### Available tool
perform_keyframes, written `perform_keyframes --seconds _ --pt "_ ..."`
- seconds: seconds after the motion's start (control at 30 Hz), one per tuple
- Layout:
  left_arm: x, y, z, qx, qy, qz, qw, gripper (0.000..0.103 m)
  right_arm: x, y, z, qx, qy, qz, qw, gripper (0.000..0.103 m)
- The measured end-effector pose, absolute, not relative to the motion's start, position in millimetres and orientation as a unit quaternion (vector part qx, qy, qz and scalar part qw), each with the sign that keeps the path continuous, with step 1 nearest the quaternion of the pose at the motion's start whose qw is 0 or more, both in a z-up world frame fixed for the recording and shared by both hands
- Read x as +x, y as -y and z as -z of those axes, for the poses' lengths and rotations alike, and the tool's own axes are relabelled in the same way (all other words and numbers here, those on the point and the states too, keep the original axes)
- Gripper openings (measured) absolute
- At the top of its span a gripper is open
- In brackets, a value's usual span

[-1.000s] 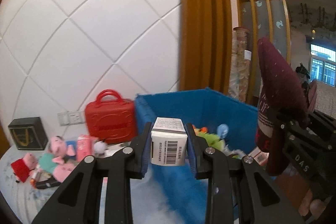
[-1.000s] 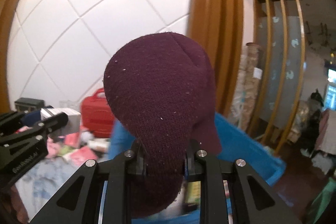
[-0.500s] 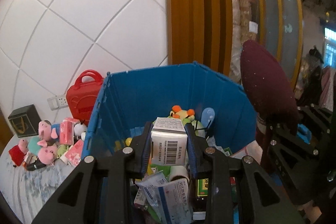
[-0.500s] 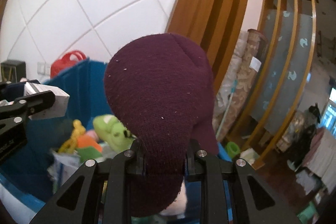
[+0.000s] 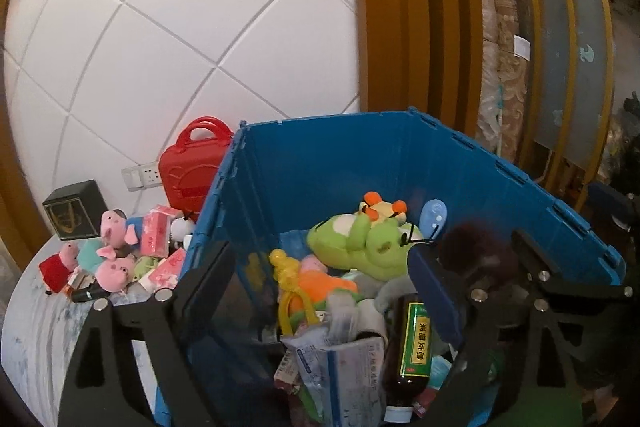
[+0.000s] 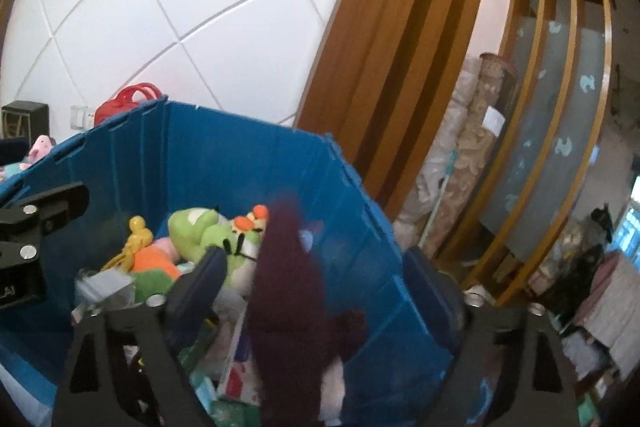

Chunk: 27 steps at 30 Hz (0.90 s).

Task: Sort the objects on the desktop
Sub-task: 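Open both tools to drop the beanie and white box into the crate, then move both tools back toward the pile on the table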

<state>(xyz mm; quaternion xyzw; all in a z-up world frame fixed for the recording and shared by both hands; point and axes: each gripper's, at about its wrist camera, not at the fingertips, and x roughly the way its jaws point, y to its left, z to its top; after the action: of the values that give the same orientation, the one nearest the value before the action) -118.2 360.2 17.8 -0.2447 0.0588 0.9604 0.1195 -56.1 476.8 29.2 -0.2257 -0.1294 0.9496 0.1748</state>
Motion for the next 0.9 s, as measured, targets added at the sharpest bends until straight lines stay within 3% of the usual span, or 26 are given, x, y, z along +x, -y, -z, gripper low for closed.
perform_keyframes --seconds 0.07,0.47,0.67,0.9 --pt "-117.7 -358.9 -17.2 -0.249 -0.056 -0.959 0.121 0.091 -54.6 -476.8 -31.0 -0.225 0.129 -0.950 0.175 0.103" --pt "-100.7 -329.5 -30.8 -0.233 -0.051 -0.965 0.104 0.099 -46.5 -469.6 -34.4 -0.230 0.091 -0.958 0.142 0.103" --pt "-89.9 -273.7 -42.2 -0.213 -0.047 -0.973 0.072 0.099 -38.7 -430.3 -48.0 -0.213 0.069 -0.968 0.110 0.103" --pt "-95.3 -158.0 -30.2 -0.220 -0.019 -0.975 0.040 0.099 -37.1 -335.8 -67.4 -0.177 0.063 -0.979 0.080 0.103"
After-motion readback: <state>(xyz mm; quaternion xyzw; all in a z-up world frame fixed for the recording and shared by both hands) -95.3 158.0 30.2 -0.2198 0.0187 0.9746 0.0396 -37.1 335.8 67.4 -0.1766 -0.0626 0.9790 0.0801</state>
